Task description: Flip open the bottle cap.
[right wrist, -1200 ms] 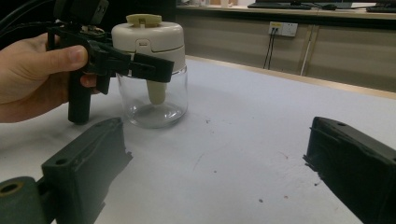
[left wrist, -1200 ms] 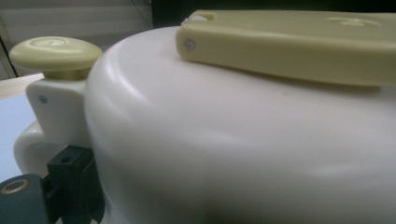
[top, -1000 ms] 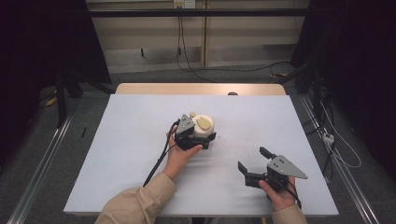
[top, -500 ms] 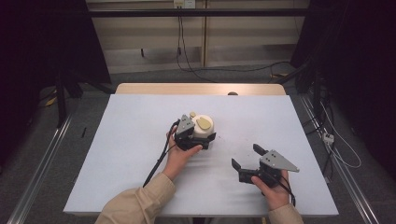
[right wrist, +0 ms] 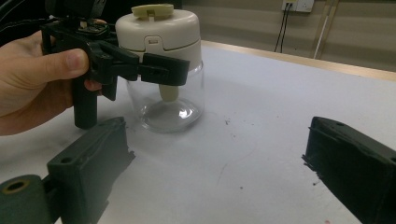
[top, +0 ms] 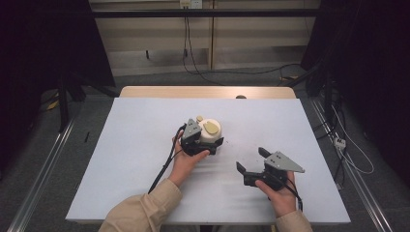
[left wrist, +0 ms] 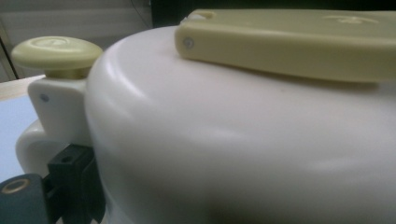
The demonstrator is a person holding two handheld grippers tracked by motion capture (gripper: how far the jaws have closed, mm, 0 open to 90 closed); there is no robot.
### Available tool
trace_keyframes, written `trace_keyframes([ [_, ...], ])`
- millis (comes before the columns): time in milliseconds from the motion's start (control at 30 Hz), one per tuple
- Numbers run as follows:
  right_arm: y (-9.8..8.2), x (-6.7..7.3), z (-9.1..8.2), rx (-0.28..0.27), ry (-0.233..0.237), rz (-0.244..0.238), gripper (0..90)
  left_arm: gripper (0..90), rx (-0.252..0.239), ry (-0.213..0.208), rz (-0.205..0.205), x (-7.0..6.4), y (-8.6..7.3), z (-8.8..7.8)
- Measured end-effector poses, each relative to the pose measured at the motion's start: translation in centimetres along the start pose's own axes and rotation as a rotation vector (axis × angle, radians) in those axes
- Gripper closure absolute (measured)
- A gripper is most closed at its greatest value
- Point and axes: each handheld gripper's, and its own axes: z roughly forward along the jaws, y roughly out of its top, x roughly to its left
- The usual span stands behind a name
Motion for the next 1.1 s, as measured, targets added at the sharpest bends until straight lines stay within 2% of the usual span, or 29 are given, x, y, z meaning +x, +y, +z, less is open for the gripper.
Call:
trace_keyframes([
  [400, 1.1, 0.5, 1.2, 0.014, -0.007, 0.003, 6.9, 6.2, -0.002, 0.000, 0.001, 0.0, 0.0, 0.0],
  [667, 2.4, 1.0, 2.0, 0.013, -0.002, 0.016, 13.4, 6.2, -0.002, -0.001, 0.002, 0.0, 0.0, 0.0],
  [967, 3.6, 1.5, 2.7, 0.019, 0.025, 0.015, 29.6, 6.2, 0.000, -0.001, 0.006, 0.0, 0.0, 0.0],
  [1100, 4.1, 1.8, 3.2, 0.027, 0.039, 0.008, 43.6, 6.2, 0.000, -0.002, 0.005, 0.0, 0.0, 0.0],
])
